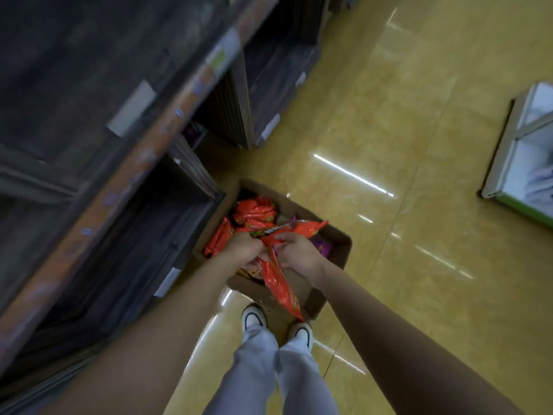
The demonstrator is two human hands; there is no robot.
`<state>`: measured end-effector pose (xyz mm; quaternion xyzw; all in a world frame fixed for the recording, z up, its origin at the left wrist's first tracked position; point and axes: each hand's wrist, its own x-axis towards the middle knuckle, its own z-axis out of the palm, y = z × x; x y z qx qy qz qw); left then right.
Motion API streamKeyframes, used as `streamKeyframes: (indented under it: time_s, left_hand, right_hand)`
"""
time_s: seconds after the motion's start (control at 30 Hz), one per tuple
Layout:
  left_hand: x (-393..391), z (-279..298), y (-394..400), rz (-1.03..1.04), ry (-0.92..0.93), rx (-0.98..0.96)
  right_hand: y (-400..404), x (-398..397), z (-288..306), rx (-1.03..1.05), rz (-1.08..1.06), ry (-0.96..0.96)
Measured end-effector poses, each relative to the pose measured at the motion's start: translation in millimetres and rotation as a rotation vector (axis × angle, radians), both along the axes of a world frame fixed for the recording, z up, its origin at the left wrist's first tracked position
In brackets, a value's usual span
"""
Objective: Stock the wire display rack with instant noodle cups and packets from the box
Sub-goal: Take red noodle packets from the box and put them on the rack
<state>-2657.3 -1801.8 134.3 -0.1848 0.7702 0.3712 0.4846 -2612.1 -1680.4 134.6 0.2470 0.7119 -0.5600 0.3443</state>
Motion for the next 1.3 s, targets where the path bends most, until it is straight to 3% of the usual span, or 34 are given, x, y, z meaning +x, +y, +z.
streamKeyframes:
  time_s: [0.2, 0.37, 0.5, 0.63, 0.73, 0.8, 0.87, 1.0, 1.17, 1.3]
  left_hand:
    - [-19, 131, -9, 0.16, 0.081, 0.088]
    - [-39, 216, -15, 0.247, 0.076, 0.296]
    - [-55, 278, -20, 0.262, 0.142, 0.445]
    - [-56, 331, -16, 0.196, 0.363, 0.466]
    - [-53, 364, -4, 0.293, 0.606, 0.441]
    - [-46, 379, 12, 0.294, 0.666, 0.423]
    - [-35, 381, 31, 0.233, 0.653, 0.381]
    - [4, 376, 65, 0.235, 0.451, 0.385]
    - [58, 376, 82, 0.499, 0.375, 0.546]
    - [103, 390, 68, 0.613, 0.452, 0.668]
  right_hand:
    - [-12, -18, 120, 0.004, 0.179, 0.102]
    - [-7, -38, 195, 0.309, 0.48, 0.327]
    - [8, -66, 258, 0.5, 0.573, 0.499]
    - [26, -78, 307, 0.559, 0.635, 0.675]
    - [50, -75, 343, 0.443, 0.653, 0.703]
    - [72, -67, 366, 0.33, 0.639, 0.693]
    - [94, -57, 392, 0.214, 0.619, 0.722]
    - [127, -40, 433, -0.053, 0.539, 0.773]
    - [143, -27, 462, -0.288, 0.521, 0.754]
    - [135, -17, 476, -0.415, 0.535, 0.728]
